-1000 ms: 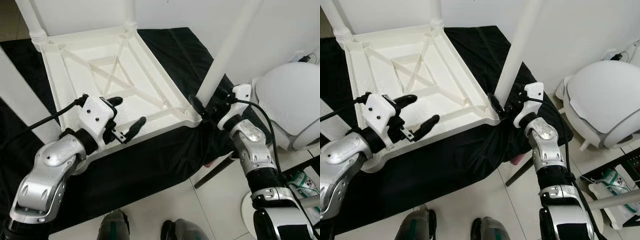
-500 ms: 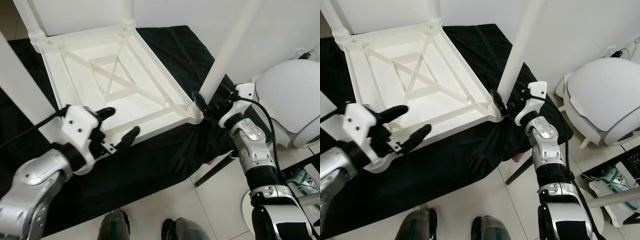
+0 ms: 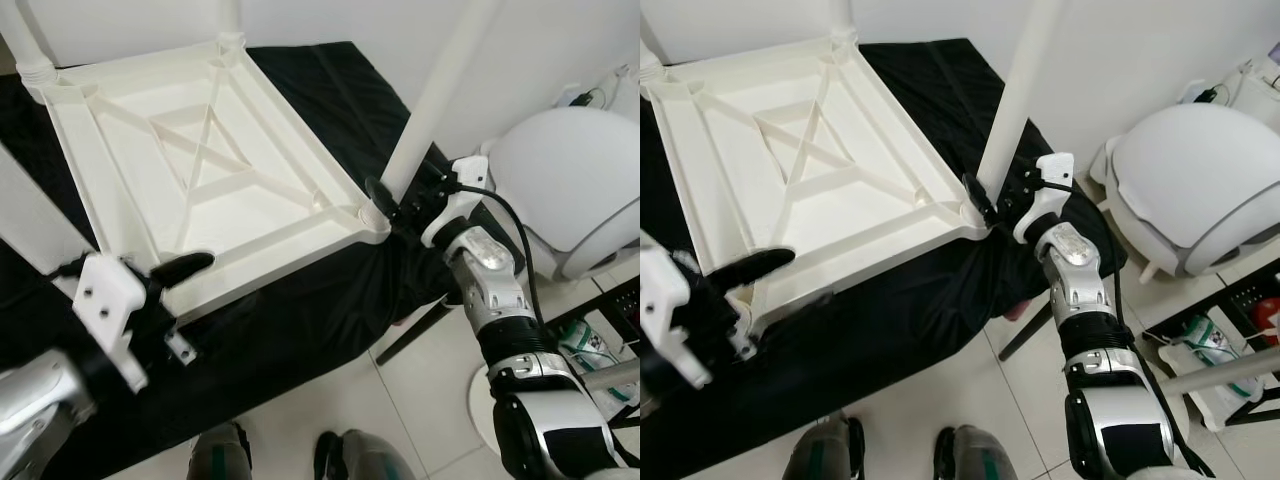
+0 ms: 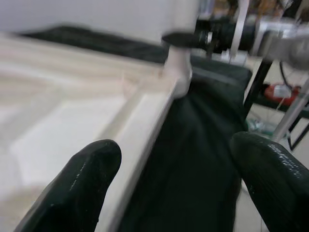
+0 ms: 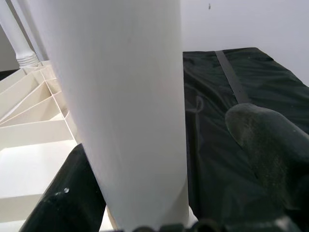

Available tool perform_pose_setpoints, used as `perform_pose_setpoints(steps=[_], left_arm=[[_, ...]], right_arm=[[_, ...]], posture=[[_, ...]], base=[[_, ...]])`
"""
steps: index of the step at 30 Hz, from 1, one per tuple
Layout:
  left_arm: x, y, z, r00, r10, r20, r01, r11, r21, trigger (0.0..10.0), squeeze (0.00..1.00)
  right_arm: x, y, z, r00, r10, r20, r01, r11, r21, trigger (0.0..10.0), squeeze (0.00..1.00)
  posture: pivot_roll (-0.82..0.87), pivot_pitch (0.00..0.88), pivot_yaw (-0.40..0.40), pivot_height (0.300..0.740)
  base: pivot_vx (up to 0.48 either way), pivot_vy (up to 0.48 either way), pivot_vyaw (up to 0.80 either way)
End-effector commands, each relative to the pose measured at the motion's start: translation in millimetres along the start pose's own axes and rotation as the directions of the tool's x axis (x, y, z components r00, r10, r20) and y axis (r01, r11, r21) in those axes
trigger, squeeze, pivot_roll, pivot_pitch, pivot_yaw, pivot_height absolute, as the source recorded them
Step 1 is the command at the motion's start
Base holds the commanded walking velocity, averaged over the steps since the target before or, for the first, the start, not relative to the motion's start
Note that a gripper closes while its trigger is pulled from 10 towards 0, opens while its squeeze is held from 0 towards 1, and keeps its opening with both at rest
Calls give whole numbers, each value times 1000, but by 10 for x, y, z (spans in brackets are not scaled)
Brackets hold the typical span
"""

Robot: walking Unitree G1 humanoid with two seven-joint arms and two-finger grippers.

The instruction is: Building children table

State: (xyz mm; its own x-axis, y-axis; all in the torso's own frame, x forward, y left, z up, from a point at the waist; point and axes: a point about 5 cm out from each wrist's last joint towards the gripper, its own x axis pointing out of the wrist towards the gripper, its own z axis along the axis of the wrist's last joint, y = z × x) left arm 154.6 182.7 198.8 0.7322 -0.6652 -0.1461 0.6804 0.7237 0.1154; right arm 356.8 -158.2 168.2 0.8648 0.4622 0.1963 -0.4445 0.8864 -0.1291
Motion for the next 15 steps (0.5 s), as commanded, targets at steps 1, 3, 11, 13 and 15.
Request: perform_pose_setpoints(steps=[1, 3, 11, 13, 15], left_arm=[[-46, -7, 53, 1000, 6, 0, -6, 999, 36, 10000, 0], [-72, -65, 44, 999, -27, -21, 28, 999, 37, 10000, 0], [-231, 32, -26, 997, 3, -74, 0, 999, 37, 10000, 0], [-304, 83, -45, 995, 27, -94, -22, 999, 44, 10000, 0], [-434, 185, -63, 990, 72, -123, -66, 996, 52, 10000, 0]], right_arm=[[-4, -98, 14, 998, -63, -7, 63, 998, 2, 10000, 0], [26, -77, 23, 998, -61, 0, 61, 998, 8, 10000, 0], [34, -67, 14, 998, -57, 5, 57, 998, 11, 10000, 0], [27, -74, 8, 998, -60, 4, 60, 998, 8, 10000, 0], [13, -102, 0, 997, -71, 1, 71, 997, 8, 10000, 0]], posture=[[169, 103, -100, 740], [170, 104, -100, 740], [168, 105, -98, 740], [166, 107, -96, 740], [168, 107, -96, 740]], base=[[0, 0, 0], [0, 0, 0], [0, 0, 0], [0, 0, 0], [0, 0, 0]])
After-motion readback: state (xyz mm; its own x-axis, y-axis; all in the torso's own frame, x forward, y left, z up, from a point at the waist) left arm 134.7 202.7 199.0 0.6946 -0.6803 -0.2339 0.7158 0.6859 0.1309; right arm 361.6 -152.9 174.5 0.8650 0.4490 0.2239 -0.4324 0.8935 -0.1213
